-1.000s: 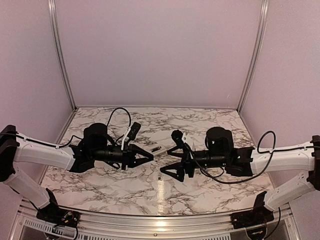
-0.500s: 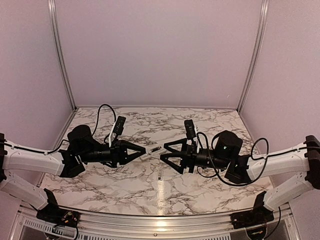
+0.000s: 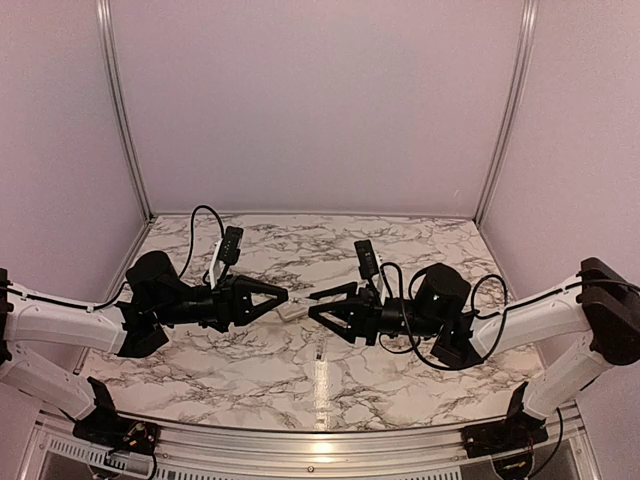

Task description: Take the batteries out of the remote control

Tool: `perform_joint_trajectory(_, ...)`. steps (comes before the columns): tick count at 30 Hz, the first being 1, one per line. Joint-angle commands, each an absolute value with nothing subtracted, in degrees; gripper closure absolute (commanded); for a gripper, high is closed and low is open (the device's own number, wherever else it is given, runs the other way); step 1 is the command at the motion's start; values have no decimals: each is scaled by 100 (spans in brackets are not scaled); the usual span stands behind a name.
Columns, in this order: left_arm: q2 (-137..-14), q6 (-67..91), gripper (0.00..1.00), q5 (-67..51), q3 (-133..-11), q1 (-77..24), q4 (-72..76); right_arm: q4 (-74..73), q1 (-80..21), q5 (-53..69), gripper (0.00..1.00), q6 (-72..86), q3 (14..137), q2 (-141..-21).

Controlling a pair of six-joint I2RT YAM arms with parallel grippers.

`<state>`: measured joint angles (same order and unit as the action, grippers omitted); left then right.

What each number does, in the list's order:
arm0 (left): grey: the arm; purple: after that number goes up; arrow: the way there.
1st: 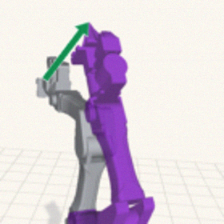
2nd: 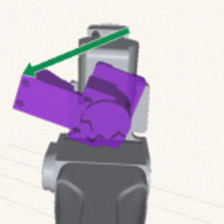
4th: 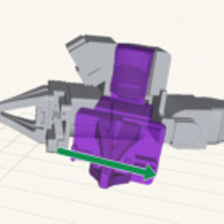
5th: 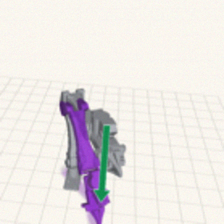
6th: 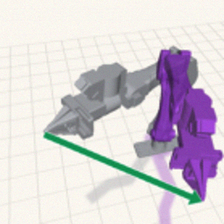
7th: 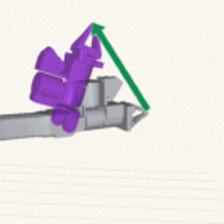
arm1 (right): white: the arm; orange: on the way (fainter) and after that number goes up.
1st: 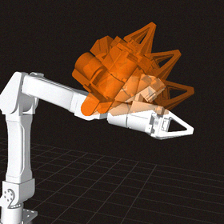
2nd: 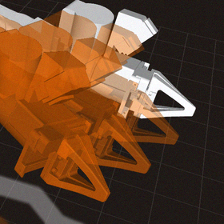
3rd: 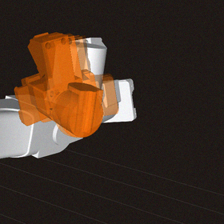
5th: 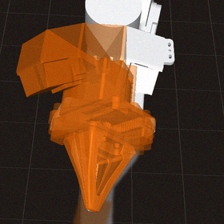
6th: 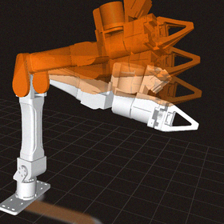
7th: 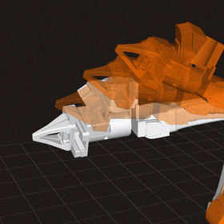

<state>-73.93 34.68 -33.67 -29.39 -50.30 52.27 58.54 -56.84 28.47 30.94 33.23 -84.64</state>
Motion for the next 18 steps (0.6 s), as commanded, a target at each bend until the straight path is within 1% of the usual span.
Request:
perform_joint_trajectory(1, -7369, 3527, 100, -3480, -2891, -5019, 5460, 6190, -5721, 3036, 51, 3218, 3581, -8571)
perform_joint_trajectory(4, -7395, 3525, 100, -3480, -2903, -5019, 5460, 6214, -5729, 3085, 59, 3229, 3623, -8617)
perform_joint_trajectory(7, -7429, 3528, 100, -3480, -2921, -5019, 5455, 6206, -5738, 3117, 64, 3247, 3675, -8669)
perform_joint_trajectory(13, -7518, 3507, 100, -3559, -2967, -5025, 5451, 5954, -5827, 3000, 67, 3113, 3835, -8702)
perform_joint_trajectory(18, -7574, 3436, 100, -3568, -3031, -5020, 5331, 5679, -5827, 2887, 71, 3082, 3952, -8748)
